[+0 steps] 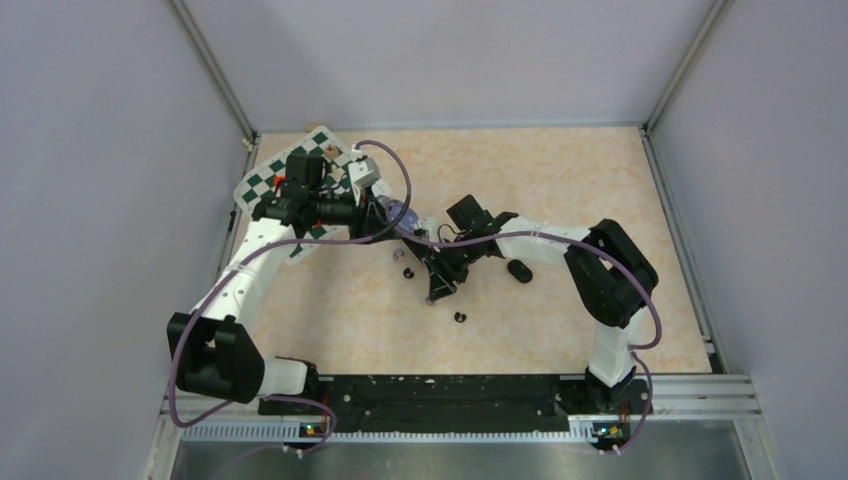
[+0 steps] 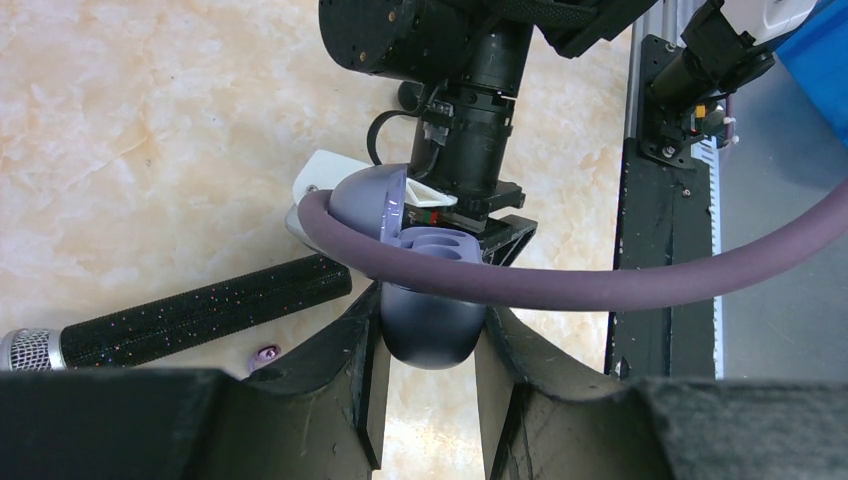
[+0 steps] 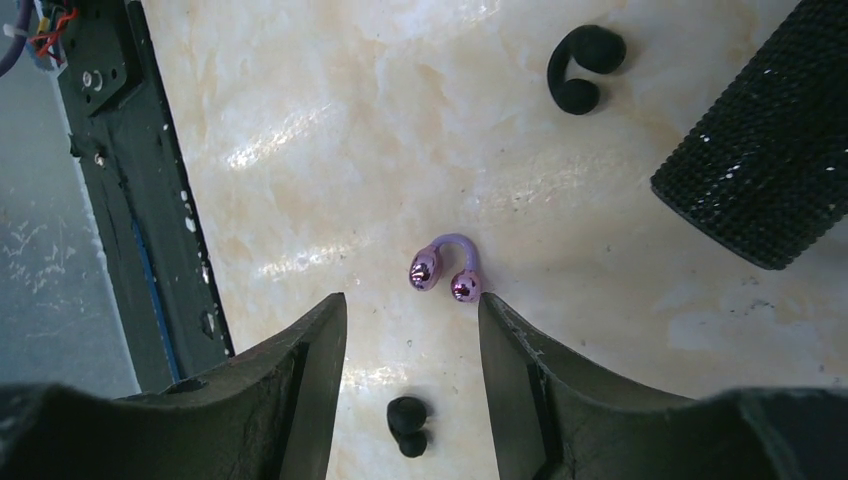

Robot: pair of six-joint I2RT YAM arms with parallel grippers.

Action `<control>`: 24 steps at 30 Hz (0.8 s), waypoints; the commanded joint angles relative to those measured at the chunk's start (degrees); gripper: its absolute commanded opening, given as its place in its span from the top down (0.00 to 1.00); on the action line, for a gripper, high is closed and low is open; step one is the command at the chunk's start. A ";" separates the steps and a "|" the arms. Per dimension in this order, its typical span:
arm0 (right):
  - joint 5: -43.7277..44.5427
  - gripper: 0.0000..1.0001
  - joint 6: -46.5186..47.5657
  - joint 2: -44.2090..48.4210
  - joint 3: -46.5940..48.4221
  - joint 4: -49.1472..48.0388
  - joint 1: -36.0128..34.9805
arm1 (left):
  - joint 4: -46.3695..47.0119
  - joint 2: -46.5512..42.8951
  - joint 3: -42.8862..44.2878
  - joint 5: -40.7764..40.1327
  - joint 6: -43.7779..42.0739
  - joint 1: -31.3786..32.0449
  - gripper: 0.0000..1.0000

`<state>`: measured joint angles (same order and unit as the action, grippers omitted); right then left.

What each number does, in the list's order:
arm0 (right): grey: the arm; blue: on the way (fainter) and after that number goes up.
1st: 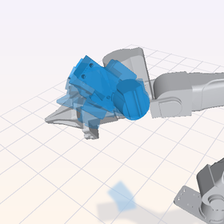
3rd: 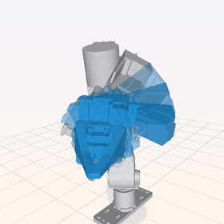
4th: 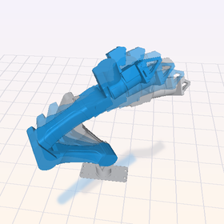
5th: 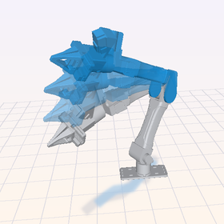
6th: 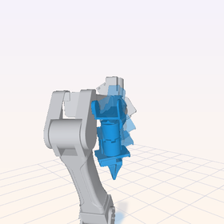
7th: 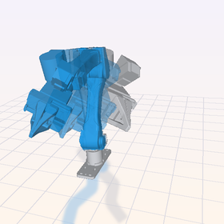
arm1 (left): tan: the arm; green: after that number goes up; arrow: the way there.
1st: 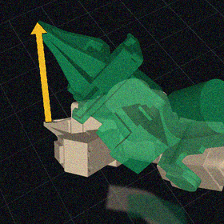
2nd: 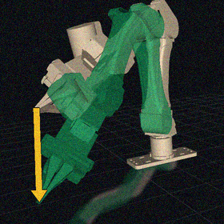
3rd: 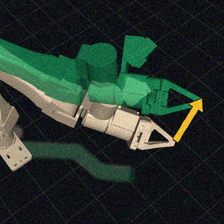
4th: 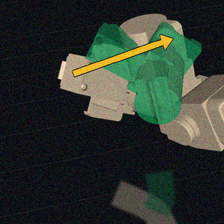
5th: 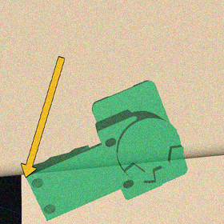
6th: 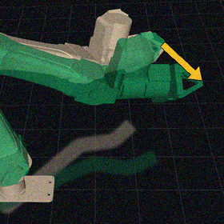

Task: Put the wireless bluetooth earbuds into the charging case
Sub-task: Adjust the earbud at the center of the board.

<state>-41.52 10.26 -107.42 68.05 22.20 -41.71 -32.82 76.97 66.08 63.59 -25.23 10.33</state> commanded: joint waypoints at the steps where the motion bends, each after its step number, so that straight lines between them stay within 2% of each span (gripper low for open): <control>1: 1.26 0.49 -2.13 1.46 1.07 -4.59 0.40 | 0.83 -1.80 -0.04 1.27 -0.47 0.12 1.00; 9: 3.02 0.48 -4.08 -0.84 1.32 -5.77 0.32 | 0.81 -1.85 -0.04 1.23 -0.58 0.13 1.00; 24: 0.50 0.48 -2.82 -3.33 2.24 -3.00 -1.47 | 0.50 -2.16 -0.03 1.80 -1.08 0.13 1.00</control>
<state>-39.55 6.85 -110.06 68.05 19.14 -42.28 -33.01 76.97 66.08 63.59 -25.43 10.35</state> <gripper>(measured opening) 0.519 0.373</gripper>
